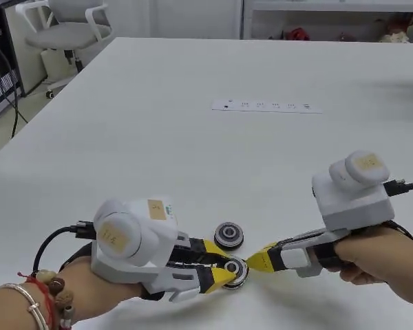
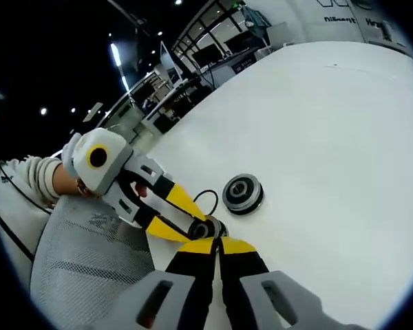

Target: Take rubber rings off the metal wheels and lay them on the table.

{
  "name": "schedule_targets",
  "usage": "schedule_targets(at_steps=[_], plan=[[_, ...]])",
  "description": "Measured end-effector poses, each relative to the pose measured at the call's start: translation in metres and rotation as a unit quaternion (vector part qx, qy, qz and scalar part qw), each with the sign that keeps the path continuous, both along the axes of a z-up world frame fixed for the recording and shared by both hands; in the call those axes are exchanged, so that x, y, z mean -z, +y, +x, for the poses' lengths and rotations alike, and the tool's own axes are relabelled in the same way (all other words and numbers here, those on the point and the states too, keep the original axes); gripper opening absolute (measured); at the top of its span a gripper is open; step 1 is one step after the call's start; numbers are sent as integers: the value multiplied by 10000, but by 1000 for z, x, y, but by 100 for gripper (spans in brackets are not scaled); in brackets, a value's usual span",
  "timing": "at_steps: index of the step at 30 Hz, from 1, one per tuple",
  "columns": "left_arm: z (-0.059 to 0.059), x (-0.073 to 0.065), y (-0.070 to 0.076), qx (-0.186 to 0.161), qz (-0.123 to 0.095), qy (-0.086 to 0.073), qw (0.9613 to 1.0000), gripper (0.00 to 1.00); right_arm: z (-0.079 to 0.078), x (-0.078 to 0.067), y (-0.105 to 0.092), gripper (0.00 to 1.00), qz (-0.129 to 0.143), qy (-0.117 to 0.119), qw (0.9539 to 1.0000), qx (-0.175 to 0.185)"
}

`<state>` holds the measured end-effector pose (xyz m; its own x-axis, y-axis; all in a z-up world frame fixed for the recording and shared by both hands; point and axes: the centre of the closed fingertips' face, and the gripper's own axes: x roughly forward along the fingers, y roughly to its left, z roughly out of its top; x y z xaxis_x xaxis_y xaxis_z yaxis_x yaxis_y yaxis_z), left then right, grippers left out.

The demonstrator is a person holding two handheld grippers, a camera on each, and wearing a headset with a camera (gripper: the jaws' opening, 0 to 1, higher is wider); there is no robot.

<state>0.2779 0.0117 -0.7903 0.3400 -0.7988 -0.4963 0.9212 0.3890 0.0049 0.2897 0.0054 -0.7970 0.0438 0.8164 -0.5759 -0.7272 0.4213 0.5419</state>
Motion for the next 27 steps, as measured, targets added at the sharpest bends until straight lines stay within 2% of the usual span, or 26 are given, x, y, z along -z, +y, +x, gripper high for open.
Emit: schedule_targets(at_steps=[1, 3, 4, 5, 7, 8, 9, 12, 13, 14, 17, 21, 24, 27], plan=[[0, 0, 0, 4, -4, -4, 10000, 14, -4, -6, 4, 0, 206, 136, 9997, -4], [1, 0, 0, 4, -6, -7, 10000, 14, -1, -17, 9, 0, 569, 411, 9972, 255], [1, 0, 0, 3, -6, -8, 10000, 14, 3, -19, 8, 0, 585, 330, 9974, 268], [1, 0, 0, 2, -10, -11, 10000, 14, 6, -19, 6, 0, 496, 135, 9984, 232], [1, 0, 0, -1, -20, -10, 10000, 14, 10, -11, -2, 0, 122, -301, 9994, 88], [1, 0, 0, -3, -24, -9, 10000, 14, 11, -6, -7, 0, -128, -626, 9979, -97], [1, 0, -1, -3, -24, -9, 10000, 14, 10, -3, -8, 0, -211, -796, 9963, -228], [0, 0, -1, -2, -25, -11, 10000, 14, 0, 1, -9, 0, -272, -867, 9941, -585], [0, 0, -1, -2, -29, -13, 10000, 14, -1, 2, -8, 0, -300, -1073, 9900, -864], [0, 0, -1, -1, -31, -14, 10000, 14, -2, 2, -7, 9, -283, -1119, 9891, -917], [-1, 0, -1, 0, -32, -16, 10000, 14, -6, 1, -3, 11, -231, -1320, 9844, -1141], [-1, 0, -1, -1, -35, -16, 10000, 14, -16, 9, -1, 15, -398, -1511, 9755, -1549], [-2, 0, -1, -2, -36, -16, 10000, 14, -17, 14, 1, 16, -502, -1624, 9720, -1623], [-2, 1, -1, -3, -38, -15, 10000, 14, -16, 15, 4, 17, -550, -1845, 9668, -1680]])
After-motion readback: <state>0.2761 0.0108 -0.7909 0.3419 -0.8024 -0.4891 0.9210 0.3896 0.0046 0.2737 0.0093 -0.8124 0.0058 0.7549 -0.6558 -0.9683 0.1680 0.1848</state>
